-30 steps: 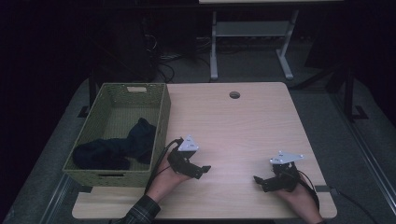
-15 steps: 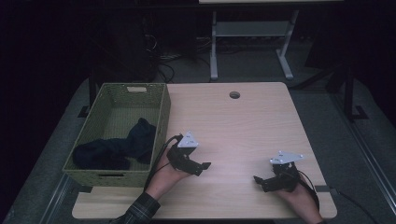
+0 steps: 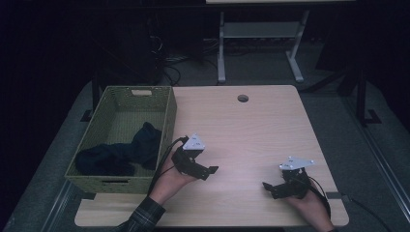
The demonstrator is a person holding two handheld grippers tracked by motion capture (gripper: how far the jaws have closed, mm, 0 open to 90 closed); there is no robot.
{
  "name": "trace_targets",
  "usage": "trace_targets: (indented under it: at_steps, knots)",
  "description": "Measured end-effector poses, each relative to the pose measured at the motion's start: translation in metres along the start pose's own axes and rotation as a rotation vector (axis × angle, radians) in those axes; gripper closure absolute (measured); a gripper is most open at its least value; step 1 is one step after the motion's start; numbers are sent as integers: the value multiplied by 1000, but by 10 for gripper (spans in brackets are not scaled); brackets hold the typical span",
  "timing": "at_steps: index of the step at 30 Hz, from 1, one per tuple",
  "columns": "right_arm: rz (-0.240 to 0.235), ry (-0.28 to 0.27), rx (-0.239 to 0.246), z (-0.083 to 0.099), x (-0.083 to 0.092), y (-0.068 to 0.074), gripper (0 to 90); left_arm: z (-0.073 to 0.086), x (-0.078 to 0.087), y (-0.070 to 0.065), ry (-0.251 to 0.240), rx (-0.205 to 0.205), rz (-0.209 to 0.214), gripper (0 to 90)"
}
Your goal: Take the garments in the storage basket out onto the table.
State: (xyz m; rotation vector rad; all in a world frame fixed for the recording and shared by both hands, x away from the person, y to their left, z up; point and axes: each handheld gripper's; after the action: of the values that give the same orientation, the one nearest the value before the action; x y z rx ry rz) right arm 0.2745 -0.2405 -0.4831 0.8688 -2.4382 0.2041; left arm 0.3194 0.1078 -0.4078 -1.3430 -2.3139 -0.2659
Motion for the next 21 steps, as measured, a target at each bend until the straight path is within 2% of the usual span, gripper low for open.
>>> trace_targets:
  at_steps: [6, 21]
  knots:
    - [0, 0, 0, 0, 0, 0, 4, -5, 2, 1, -9, 8, 3, 138]
    - [0, 0, -1, 0, 0, 0, 4, -22, 8, 7, -6, -20, 30, 141]
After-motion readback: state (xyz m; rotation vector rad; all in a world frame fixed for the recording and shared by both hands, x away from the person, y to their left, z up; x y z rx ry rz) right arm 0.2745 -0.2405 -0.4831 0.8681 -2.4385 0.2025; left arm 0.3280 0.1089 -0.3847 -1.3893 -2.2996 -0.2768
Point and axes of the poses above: each handheld gripper's, and its own axes: x roughly backward along the jaws, z roughly out of its underside, y roughly to its left, and after that the axes turned 13 degrees about -y, right-handed
